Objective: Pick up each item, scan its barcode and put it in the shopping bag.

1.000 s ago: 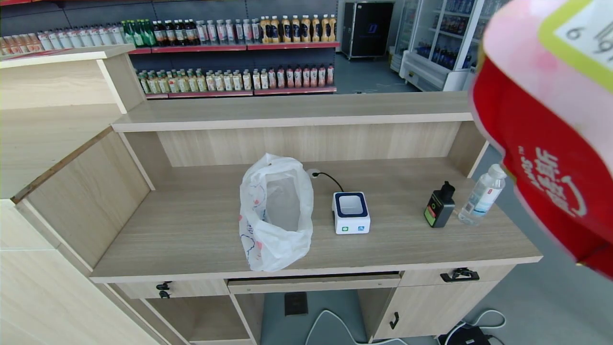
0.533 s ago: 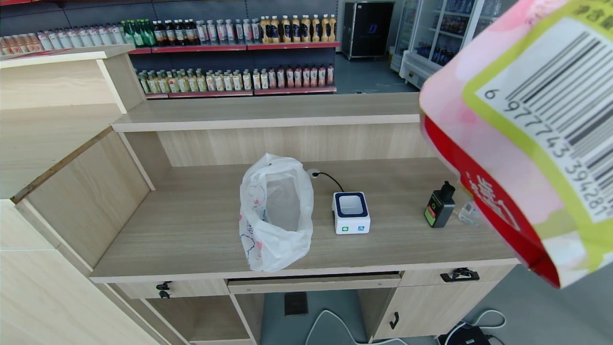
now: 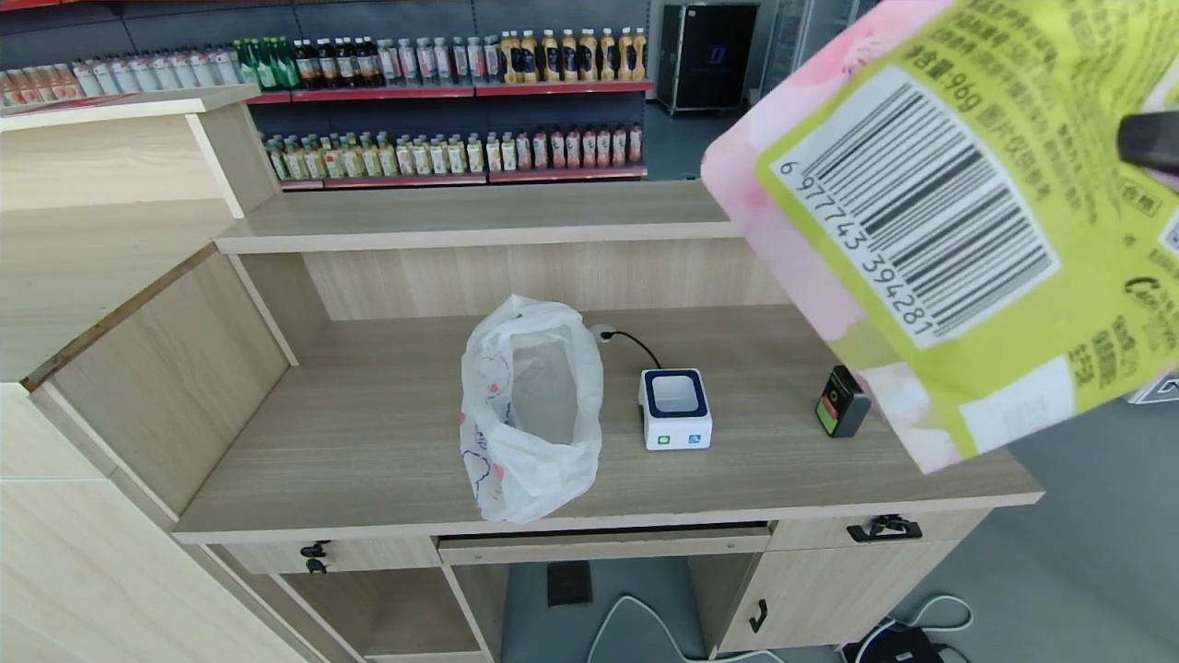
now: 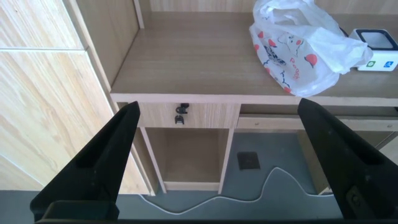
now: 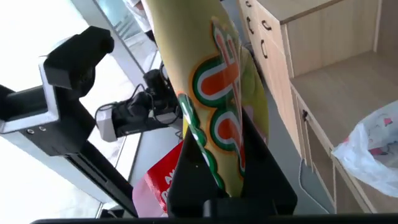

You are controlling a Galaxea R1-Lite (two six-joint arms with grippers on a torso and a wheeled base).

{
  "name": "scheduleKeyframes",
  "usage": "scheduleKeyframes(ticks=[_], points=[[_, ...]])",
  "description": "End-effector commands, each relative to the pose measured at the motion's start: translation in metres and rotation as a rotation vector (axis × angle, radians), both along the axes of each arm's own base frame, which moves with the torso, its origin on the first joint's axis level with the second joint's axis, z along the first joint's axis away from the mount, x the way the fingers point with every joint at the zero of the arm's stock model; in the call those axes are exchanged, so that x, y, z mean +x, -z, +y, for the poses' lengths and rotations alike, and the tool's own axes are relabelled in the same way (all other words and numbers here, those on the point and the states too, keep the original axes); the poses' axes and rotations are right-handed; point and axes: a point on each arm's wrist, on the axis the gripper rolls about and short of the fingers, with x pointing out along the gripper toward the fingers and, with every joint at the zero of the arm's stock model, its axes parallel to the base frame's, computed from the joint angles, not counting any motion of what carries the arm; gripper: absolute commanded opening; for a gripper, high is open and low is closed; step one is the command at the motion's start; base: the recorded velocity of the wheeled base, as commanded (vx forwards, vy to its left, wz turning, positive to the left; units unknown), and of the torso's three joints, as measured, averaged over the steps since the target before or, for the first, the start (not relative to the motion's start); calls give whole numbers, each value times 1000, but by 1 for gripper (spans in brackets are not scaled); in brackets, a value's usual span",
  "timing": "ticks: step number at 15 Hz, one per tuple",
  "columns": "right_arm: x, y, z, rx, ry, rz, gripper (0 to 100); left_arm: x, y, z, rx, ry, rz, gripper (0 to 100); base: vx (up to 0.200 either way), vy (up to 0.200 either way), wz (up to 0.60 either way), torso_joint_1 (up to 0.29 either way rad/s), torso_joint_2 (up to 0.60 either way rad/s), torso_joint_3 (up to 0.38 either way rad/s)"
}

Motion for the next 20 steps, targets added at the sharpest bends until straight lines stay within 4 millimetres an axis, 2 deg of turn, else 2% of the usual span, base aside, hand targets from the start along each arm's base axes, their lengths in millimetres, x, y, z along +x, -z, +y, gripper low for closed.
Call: scheduleKeyframes(ticks=[1, 2, 3, 5, 6, 8, 11, 16, 20], points=[[9, 11, -25, -8, 295, -61, 0, 0, 0, 0, 0, -1, 0, 100, 0, 0, 0, 0, 0, 0], [15, 20, -41, -29, 457, -82, 0, 0, 0, 0, 0, -1, 0, 100, 0, 0, 0, 0, 0, 0], [21, 34, -66, -77, 671, -97, 0, 0, 0, 0, 0, -1, 0, 100, 0, 0, 0, 0, 0, 0], [24, 72, -112, -274, 1091, -139, 0, 0, 0, 0, 0, -1, 0, 100, 0, 0, 0, 0, 0, 0], [20, 86, -126, -361, 1193, -135, 0, 0, 0, 0, 0, -1, 0, 100, 0, 0, 0, 0, 0, 0], [11, 97, -146, -480, 1264, -165, 0, 0, 0, 0, 0, -1, 0, 100, 0, 0, 0, 0, 0, 0], [-3, 104, -163, -621, 1311, -214, 0, 0, 0, 0, 0, -1, 0, 100, 0, 0, 0, 0, 0, 0], [-5, 96, -163, -654, 1310, -269, 0, 0, 0, 0, 0, -1, 0, 100, 0, 0, 0, 0, 0, 0], [4, 90, -167, -718, 1331, -322, 0, 0, 0, 0, 0, -1, 0, 100, 0, 0, 600, 4, 1, 4]])
